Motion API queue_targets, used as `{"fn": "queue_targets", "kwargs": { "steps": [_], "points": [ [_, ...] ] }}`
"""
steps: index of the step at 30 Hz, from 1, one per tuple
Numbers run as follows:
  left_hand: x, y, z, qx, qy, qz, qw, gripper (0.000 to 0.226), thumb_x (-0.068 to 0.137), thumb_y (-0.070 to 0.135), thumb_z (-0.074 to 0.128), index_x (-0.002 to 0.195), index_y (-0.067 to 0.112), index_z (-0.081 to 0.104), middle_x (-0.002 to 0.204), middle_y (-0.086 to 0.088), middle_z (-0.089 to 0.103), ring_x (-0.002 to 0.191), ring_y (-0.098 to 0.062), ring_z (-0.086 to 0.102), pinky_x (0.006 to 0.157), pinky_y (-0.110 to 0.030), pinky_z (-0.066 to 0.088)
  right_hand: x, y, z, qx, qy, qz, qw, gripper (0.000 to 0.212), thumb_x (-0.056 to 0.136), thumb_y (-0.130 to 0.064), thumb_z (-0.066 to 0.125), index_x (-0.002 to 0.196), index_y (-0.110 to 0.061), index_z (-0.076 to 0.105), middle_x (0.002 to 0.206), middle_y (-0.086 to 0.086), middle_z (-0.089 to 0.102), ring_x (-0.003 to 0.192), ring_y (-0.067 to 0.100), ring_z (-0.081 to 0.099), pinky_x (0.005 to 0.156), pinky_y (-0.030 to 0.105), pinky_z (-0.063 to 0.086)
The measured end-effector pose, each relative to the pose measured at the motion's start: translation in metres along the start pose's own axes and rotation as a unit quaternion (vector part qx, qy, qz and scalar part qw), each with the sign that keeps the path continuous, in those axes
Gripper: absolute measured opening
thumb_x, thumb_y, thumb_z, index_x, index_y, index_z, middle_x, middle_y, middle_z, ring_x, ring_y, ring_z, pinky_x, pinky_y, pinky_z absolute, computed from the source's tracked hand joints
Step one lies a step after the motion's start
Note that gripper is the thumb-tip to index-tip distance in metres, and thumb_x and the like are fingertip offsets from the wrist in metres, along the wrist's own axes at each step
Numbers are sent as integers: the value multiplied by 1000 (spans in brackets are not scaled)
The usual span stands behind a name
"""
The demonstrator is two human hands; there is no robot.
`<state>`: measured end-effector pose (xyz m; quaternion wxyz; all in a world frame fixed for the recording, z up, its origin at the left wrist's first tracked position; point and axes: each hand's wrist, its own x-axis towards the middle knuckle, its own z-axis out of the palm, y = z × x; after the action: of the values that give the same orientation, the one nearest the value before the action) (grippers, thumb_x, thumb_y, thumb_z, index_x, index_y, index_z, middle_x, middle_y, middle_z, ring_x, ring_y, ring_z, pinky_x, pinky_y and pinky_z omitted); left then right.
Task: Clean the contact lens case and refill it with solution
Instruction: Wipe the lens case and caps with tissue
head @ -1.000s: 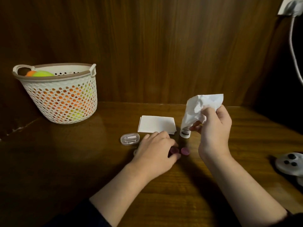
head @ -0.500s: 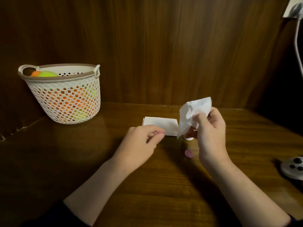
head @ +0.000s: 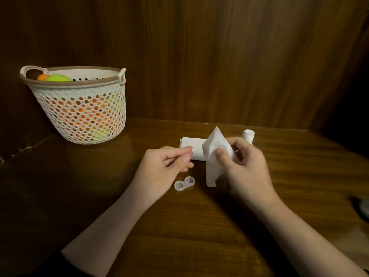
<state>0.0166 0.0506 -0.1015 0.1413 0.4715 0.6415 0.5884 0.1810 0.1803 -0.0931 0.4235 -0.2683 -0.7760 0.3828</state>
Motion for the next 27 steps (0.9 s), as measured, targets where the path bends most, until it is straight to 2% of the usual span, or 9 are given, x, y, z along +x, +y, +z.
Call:
{"fn": "queue_targets", "kwargs": {
  "steps": [3,8,12,15,19,22,24,27],
  "points": [
    [0,2,-1,-9,-2,-13,1000,37,95,19,77,132,22,74,117,10,79,103,0,76,85,-18,61,-3,-2,0,38,-18,-7,999,20,100,-23,68,104,-42,72,104,-33,71,102,-11,64,67,17,58],
    [-3,3,0,-38,-22,-33,998,36,89,15,85,123,23,77,107,13,82,102,-3,77,86,-19,62,-8,-7,3,53,-41,-44,997,19,97,-15,74,104,-32,78,100,-16,76,99,5,70,74,15,54],
    [-2,3,2,-41,-20,-36,998,35,87,12,85,119,25,77,104,11,83,100,-6,79,86,-26,64,-10,-10,4,7,-93,-74,993,19,100,-23,73,100,-41,80,99,-18,74,101,6,68,78,15,49],
    [-1,2,1,-55,-4,-43,998,38,85,16,87,121,24,77,107,14,83,100,-3,79,86,-24,64,-10,-11,5,-13,-135,-73,988,23,104,-28,68,96,-48,77,98,-21,72,101,8,65,78,19,47],
    [-1,1,0,-100,18,-51,993,38,83,15,88,118,27,77,108,13,83,101,-6,79,86,-26,65,-11,-12,6,3,-157,-85,984,20,101,-22,73,100,-40,81,99,-17,74,101,9,66,78,16,50],
    [-1,0,-2,-120,27,-37,992,43,78,29,87,120,25,79,112,10,83,104,-8,79,86,-27,65,-11,-13,6,23,-166,-96,981,19,100,-16,74,96,-33,82,96,-14,74,100,11,67,80,13,48],
    [-2,1,-1,-135,29,-33,990,47,76,34,84,121,24,79,113,8,83,105,-10,79,86,-27,65,-11,-13,5,47,-168,-100,980,14,100,-14,75,96,-25,84,99,-11,75,104,13,67,84,14,49],
    [-3,3,1,-148,18,-32,988,40,78,38,79,118,33,78,117,11,81,109,-7,77,90,-30,65,-12,-14,3,79,-184,-99,975,12,100,-15,75,98,-21,85,104,-8,74,110,15,66,92,19,51]
  ]
}}
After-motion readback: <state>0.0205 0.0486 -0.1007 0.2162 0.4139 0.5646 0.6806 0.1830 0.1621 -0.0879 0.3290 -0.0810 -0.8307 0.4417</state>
